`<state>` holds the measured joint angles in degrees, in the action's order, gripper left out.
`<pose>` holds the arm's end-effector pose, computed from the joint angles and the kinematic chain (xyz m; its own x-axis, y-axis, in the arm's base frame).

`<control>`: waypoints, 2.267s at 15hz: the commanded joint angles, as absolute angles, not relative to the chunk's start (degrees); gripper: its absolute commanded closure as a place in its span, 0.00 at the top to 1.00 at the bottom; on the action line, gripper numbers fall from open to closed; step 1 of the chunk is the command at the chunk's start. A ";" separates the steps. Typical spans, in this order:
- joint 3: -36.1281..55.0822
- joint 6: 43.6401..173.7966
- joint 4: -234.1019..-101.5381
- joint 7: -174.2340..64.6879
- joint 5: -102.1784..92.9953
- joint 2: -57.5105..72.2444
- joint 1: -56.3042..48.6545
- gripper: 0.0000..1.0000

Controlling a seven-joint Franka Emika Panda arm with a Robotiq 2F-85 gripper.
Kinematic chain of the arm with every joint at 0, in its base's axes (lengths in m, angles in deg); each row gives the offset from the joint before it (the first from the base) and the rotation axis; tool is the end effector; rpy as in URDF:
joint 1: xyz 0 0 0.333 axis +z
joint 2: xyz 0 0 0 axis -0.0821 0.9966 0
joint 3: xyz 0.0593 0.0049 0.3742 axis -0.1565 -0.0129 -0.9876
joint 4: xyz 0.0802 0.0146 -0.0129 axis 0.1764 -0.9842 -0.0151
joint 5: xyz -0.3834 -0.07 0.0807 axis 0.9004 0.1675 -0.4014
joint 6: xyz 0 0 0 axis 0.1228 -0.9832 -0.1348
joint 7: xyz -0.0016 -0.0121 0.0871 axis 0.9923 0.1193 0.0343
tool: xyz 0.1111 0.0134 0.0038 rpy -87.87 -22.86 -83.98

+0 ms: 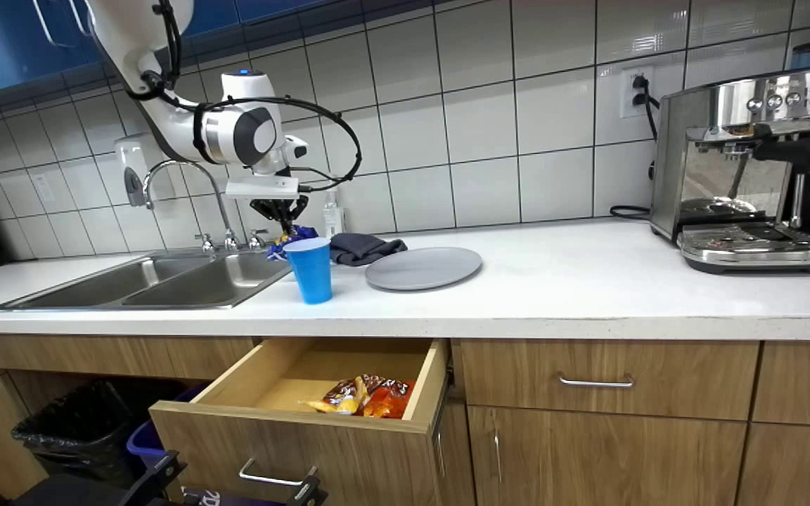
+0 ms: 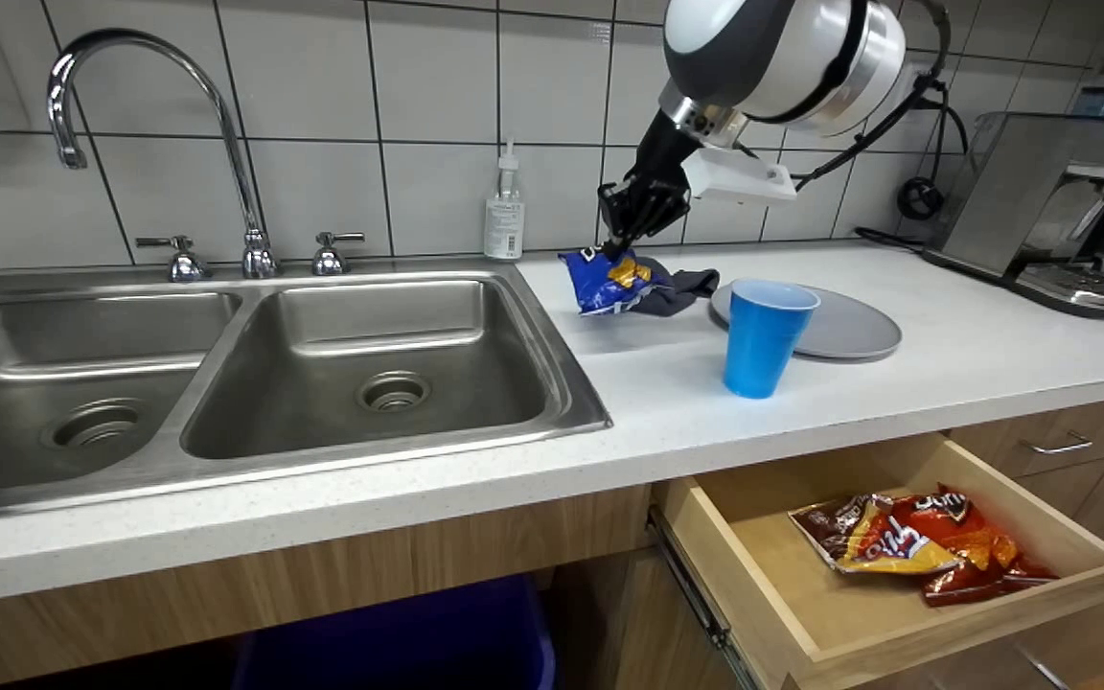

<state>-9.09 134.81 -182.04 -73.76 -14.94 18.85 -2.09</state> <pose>0.6892 0.1827 0.3613 0.8287 0.3078 0.4674 0.3939 -0.9141 -0.0964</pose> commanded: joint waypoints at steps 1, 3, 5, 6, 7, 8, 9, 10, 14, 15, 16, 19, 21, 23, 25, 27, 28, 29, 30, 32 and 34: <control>-10.16 135.48 -186.77 -75.94 -15.02 13.35 -3.81 0.00; -9.24 134.84 -188.06 -75.70 -14.35 11.46 -3.47 0.00; -9.10 135.00 -189.39 -75.61 -14.76 9.61 -3.53 0.00; -9.05 135.22 -190.12 -75.53 -14.92 8.67 -3.55 0.00; -8.86 135.44 -190.84 -75.28 -14.88 7.81 -3.39 0.00; -8.77 135.81 -191.80 -75.15 -14.97 6.81 -3.31 0.00; -8.65 136.03 -192.50 -74.94 -15.02 5.96 -3.15 0.00; -8.61 136.46 -193.45 -74.71 -15.18 5.10 -3.01 0.00; -8.20 137.56 -197.25 -73.99 -15.00 1.45 -2.36 0.00; -8.29 137.76 -198.21 -74.32 -15.11 0.48 -2.35 0.00; -9.07 137.97 -199.26 -75.05 -15.55 -0.57 -3.10 0.00; -9.69 137.98 -201.84 -76.94 -16.91 -3.68 -3.70 0.00; -9.96 137.66 -203.72 -78.90 -18.63 -6.06 -4.05 0.00; -9.96 137.07 -205.70 -82.69 -21.91 -8.58 -4.17 0.00; -9.58 136.52 -207.70 -87.57 -26.41 -11.13 -3.90 0.00; -8.85 135.80 -209.71 -92.73 -31.12 -13.66 -3.36 0.00; -8.42 135.49 -210.70 -95.10 -33.23 -14.91 -3.08 0.00; -8.00 135.19 -211.76 -97.46 -35.22 -16.26 -2.81 0.00; -7.52 134.84 -212.94 -99.88 -37.17 -17.84 -2.56 0.00; -6.56 134.56 -215.33 -103.50 -39.63 -20.73 -2.25 0.00; -5.51 133.89 -217.57 -106.61 -41.45 -23.55 -1.88 0.00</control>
